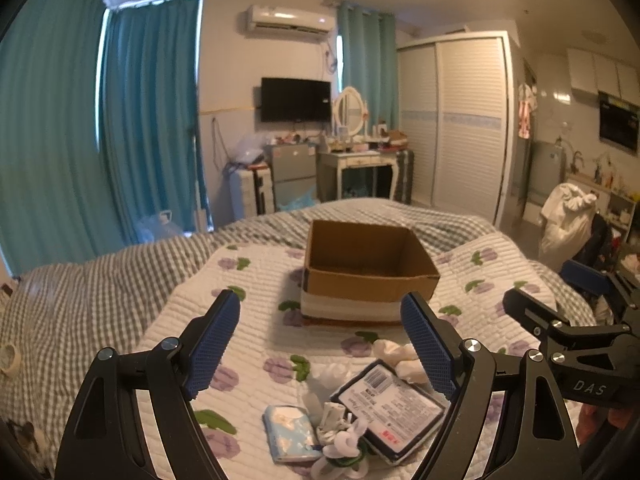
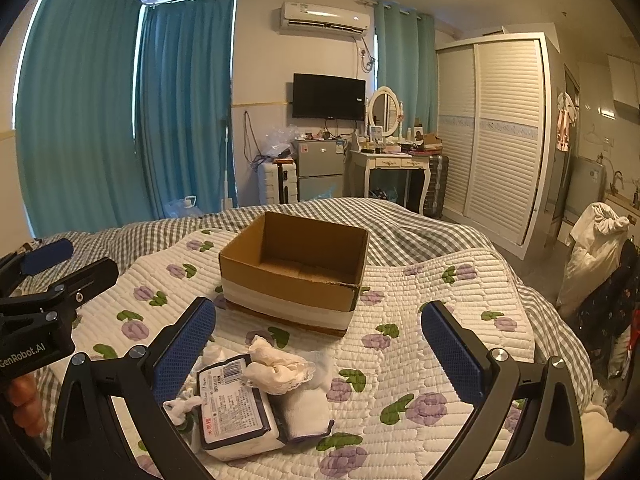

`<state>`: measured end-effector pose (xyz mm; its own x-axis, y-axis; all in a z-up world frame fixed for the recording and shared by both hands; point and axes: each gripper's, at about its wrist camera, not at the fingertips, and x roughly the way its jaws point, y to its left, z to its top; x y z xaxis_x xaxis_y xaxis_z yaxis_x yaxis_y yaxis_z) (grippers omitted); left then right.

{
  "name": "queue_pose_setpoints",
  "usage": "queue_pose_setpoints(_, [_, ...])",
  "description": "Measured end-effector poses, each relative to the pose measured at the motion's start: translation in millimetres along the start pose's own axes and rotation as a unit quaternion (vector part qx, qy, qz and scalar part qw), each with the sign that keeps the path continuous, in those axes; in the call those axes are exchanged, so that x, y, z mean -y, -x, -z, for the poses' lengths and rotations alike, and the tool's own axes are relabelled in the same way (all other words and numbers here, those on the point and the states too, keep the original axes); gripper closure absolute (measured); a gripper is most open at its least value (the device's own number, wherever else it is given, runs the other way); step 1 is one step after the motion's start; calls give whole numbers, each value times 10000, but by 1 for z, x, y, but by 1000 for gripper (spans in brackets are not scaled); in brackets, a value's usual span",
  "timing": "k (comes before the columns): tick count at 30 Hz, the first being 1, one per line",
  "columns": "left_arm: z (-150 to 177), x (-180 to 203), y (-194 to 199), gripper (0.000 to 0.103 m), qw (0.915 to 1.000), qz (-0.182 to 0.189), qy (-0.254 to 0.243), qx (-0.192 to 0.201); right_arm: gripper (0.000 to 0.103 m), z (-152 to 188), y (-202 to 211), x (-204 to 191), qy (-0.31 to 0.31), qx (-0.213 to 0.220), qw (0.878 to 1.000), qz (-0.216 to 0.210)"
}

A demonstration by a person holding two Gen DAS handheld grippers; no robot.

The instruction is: Organize soft objects

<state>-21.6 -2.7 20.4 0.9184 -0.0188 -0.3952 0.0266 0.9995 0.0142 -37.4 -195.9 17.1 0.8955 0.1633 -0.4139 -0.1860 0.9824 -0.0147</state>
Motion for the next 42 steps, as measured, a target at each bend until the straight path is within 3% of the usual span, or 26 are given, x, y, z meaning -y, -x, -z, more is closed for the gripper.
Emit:
queue_pose_setpoints(3, [3,-3,4,19,9999,16,-95,-37,0,2,3,-6,165,-134,9997,-137])
queue_pose_setpoints(8, [30,-17,-11,19,9982,-122,-174,-556,0,26,-12,-24,440,-613,9965,-353])
queue_pose_setpoints(15, [85,-30,-42,19,9902,-181,48,-1387,0,84,-60,-58,812,-1627,9804,-752])
queue_pose_setpoints(19, [102,-27,-52,19,9861,-123,14,-1658,2,108,-77,-71,992,-1988,9714,-838])
queue_pose_setpoints(22, [107,-30,-58,19,9843,-90,6,-1765,6,117,-87,-77,1110,-2111,9679,-788])
queue_pose_setpoints(26, [109,-37,-63,19,9829,-102,51,-1840,19,121,-97,-77,1094,-2292,9635,-851])
queue_pose_setpoints(30, [108,-42,-63,21,9820,-135,120,-1882,27,117,-95,-69,864,-2199,9669,-963])
queue_pose_setpoints(35, [107,-30,-57,21,9831,-85,-185,-1821,29,98,-79,-57,702,-1807,9767,-921])
queue_pose_setpoints(42, [117,4,-61,21,9767,375,-342,-2085,30,78,-60,-38,538,-1434,9853,-754])
